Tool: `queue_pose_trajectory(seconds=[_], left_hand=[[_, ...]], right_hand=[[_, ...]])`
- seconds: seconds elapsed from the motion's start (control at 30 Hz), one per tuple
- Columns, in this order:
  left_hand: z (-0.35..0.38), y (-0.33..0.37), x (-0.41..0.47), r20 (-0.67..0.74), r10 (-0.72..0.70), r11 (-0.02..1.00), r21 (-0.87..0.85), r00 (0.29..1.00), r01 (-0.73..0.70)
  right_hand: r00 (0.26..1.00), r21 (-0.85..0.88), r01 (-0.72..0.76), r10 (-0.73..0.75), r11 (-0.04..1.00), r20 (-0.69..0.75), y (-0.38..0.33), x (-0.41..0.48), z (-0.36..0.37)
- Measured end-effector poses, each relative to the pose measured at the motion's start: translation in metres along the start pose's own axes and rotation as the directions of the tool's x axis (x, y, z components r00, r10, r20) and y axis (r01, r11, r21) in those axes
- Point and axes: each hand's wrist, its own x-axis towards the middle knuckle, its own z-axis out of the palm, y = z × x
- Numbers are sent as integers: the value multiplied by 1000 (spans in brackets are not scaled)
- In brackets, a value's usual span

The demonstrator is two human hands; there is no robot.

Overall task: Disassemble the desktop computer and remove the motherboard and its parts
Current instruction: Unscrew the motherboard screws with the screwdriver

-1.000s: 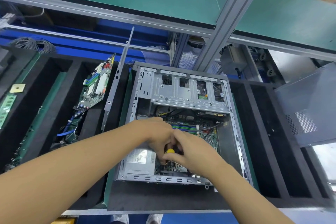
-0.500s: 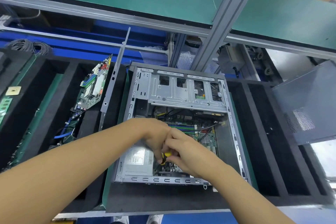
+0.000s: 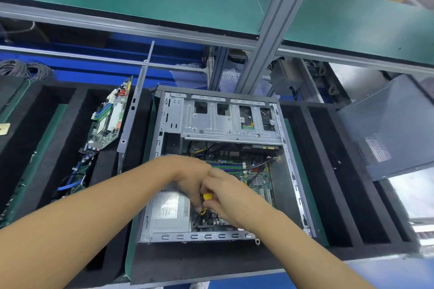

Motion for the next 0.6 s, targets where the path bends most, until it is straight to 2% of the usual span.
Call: queue_pose_trajectory(seconds=[0.13,0.23,0.3,0.4,0.6], left_hand=[[0,1,0,-22,42,999,33,999,-41],[3,0,0,-76,38,994,101,996,-30],[6,-1,1,-119,34,986,164,992,-14],[9,-3,1,-162,45,978,206,986,-11],[9,-10,-2,-135,66,990,131,989,-48]], right_hand=[[1000,22,-8,8,1000,14,2,-2,0],[987,38,-144,146,989,-67,2,-1,2],[980,-38,-184,181,982,-83,0,1,4],[989,-68,-136,131,988,-66,-4,0,5],[999,16,-43,44,999,-25,-5,-6,-2]])
